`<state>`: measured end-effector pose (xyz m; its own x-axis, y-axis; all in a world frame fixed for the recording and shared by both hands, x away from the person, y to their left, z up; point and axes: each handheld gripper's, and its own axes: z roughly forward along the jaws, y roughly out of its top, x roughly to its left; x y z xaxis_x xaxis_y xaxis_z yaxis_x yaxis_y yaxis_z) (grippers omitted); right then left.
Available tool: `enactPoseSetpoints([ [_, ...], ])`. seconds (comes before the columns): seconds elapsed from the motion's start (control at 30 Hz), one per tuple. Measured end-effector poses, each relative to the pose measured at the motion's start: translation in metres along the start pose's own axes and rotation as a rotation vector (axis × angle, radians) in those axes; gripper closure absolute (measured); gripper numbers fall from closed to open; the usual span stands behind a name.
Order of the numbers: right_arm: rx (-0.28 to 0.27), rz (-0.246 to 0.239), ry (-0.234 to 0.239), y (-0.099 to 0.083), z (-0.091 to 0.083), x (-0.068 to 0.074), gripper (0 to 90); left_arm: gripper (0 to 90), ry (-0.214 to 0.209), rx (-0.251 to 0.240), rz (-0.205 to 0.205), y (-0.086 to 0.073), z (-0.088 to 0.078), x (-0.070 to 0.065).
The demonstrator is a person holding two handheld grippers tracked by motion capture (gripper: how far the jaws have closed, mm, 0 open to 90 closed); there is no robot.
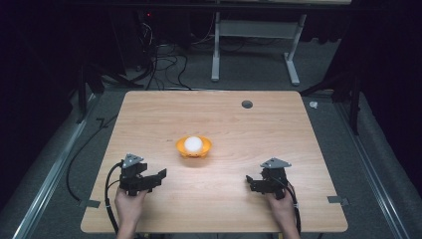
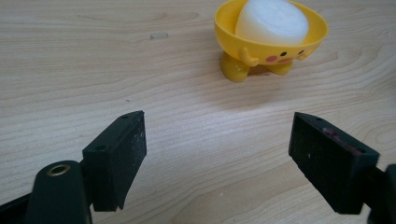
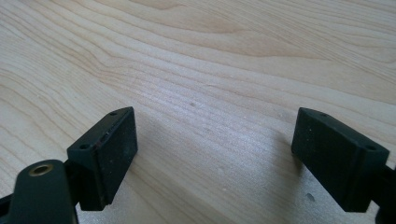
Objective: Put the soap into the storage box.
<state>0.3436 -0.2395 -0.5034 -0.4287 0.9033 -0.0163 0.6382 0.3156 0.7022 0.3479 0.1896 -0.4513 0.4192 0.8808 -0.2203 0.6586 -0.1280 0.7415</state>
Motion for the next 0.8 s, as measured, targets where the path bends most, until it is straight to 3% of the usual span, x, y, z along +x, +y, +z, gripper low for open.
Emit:
enactPoseSetpoints([
  [0.8,0.000,0.000,-0.001,0.000,0.000,0.000,15.1,19.8,0.032,0.051,-0.011,-0.014,0.020,0.001],
])
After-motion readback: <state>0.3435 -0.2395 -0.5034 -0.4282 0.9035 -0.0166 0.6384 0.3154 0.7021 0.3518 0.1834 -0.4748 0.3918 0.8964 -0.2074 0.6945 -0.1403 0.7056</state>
